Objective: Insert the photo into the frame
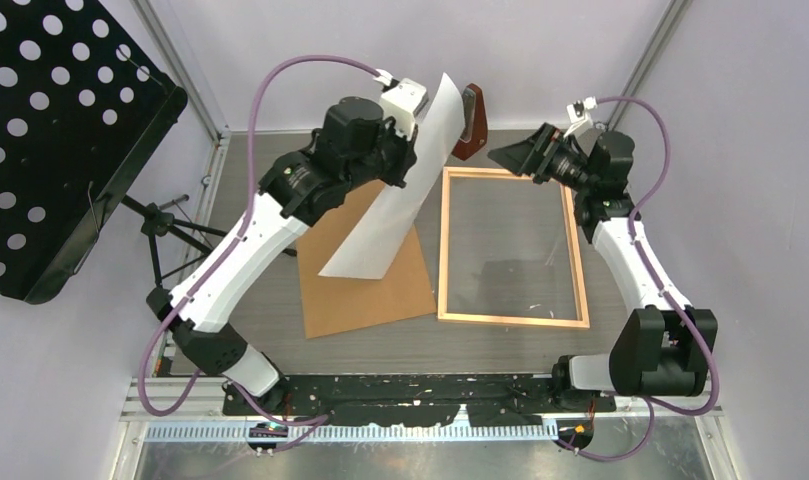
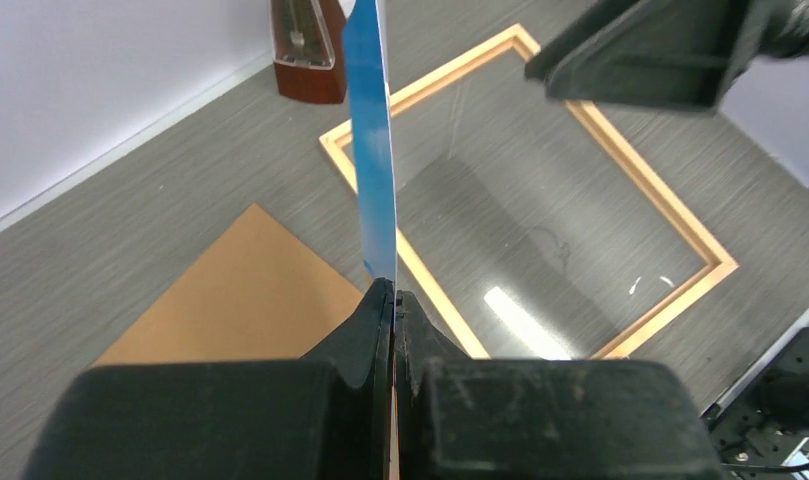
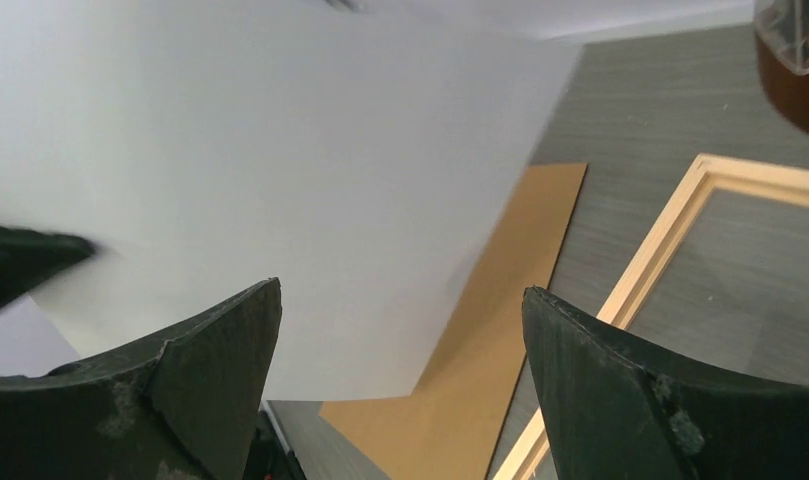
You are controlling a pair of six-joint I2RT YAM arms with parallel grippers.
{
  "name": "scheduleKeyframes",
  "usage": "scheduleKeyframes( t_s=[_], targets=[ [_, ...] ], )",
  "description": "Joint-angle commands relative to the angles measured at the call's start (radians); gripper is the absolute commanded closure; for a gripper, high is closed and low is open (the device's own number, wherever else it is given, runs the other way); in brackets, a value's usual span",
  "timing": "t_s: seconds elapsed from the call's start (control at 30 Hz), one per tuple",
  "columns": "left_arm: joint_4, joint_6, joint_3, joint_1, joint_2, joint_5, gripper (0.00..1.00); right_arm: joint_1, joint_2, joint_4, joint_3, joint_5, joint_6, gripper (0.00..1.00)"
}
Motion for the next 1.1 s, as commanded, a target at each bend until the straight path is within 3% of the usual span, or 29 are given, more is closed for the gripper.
scheduleKeyframes(
  t_s=[0.0, 0.23, 0.5, 0.87, 1.07],
  targets=[
    [0.014, -0.029, 0.041, 0.029, -0.061, 0.079, 1.0, -0.003, -0.044, 0.284, -0.137, -0.098, 0.009, 0.04],
    [0.017, -0.086, 0.073, 0.06, -0.076, 0.17, 1.0, 0.022, 0.011, 0.578, -0.296, -0.125, 0.087, 0.03],
    [0.018, -0.163, 0.109, 0.092, -0.085, 0.254, 1.0, 0.131, 0.12, 0.837, -0.389, -0.12, 0.155, 0.02],
    [0.048, -0.214, 0.046, 0.117, -0.077, 0.27, 1.0, 0.19, 0.262, 0.9, -0.428, -0.098, 0.125, 0.01],
    [0.059, -0.284, 0.046, 0.158, -0.054, 0.342, 1.0, 0.226, 0.407, 1.214, -0.385, -0.146, 0.336, 0.01]
  ],
)
